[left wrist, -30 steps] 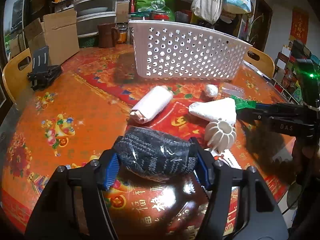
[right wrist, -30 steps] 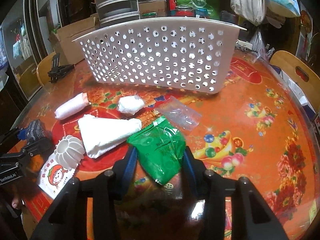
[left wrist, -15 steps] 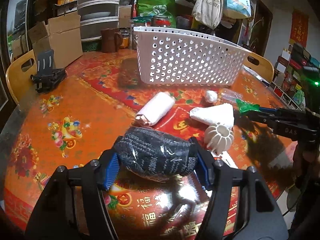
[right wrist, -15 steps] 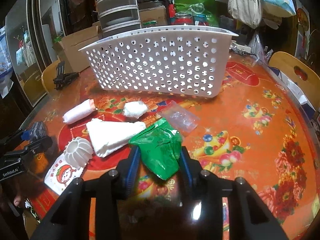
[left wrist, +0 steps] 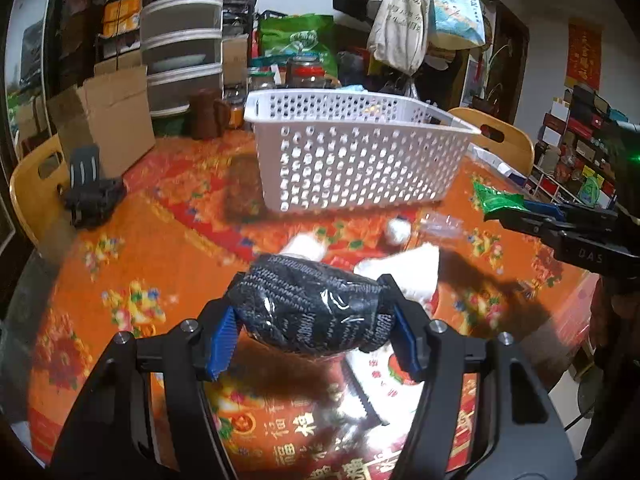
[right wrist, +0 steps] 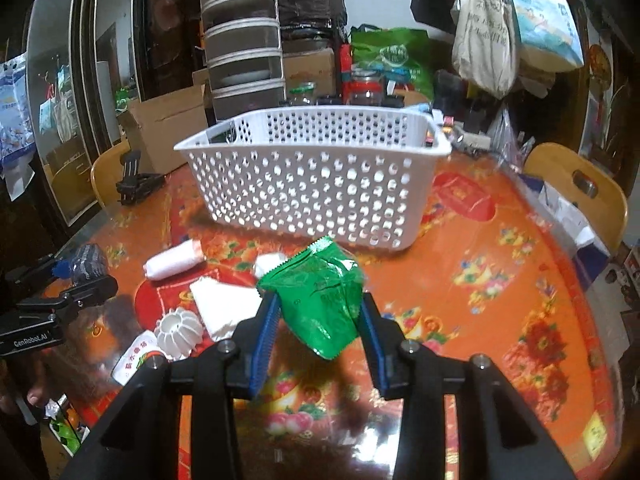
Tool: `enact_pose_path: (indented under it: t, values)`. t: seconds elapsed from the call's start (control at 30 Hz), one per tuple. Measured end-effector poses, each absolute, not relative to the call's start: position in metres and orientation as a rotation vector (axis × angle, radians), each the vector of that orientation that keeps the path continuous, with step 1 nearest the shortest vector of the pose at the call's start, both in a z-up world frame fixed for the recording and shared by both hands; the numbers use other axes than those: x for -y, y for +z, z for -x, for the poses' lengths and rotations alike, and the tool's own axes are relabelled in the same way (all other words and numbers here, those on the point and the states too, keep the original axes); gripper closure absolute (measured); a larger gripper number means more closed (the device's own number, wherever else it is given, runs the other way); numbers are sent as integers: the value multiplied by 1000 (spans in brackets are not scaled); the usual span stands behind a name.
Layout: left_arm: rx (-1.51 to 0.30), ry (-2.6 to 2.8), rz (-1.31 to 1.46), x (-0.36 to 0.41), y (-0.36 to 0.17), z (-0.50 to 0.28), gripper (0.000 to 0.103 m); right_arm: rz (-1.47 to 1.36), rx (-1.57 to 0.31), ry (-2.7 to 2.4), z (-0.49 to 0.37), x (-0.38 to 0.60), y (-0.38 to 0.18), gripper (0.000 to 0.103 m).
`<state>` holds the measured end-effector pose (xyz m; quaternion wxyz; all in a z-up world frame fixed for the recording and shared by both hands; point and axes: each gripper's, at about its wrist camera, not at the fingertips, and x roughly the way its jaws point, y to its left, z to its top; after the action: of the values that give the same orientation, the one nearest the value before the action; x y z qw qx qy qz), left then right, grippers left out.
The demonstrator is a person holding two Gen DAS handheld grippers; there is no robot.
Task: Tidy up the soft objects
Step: 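Carry both items over the white basket with both tools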
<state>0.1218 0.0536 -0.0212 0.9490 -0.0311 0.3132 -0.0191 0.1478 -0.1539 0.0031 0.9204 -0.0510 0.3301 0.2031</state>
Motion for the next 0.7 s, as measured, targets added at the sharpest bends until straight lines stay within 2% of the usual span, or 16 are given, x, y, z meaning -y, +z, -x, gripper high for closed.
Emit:
enact_pose_path:
  t: [0.3,0.7]
  values:
    - [-584,-67,46,-50,33,-149,41,128,-598,412,-161,161,54,64]
    - [-589,-66,67,-51,99,-238,41,161,-576,428,-213,147,105,64]
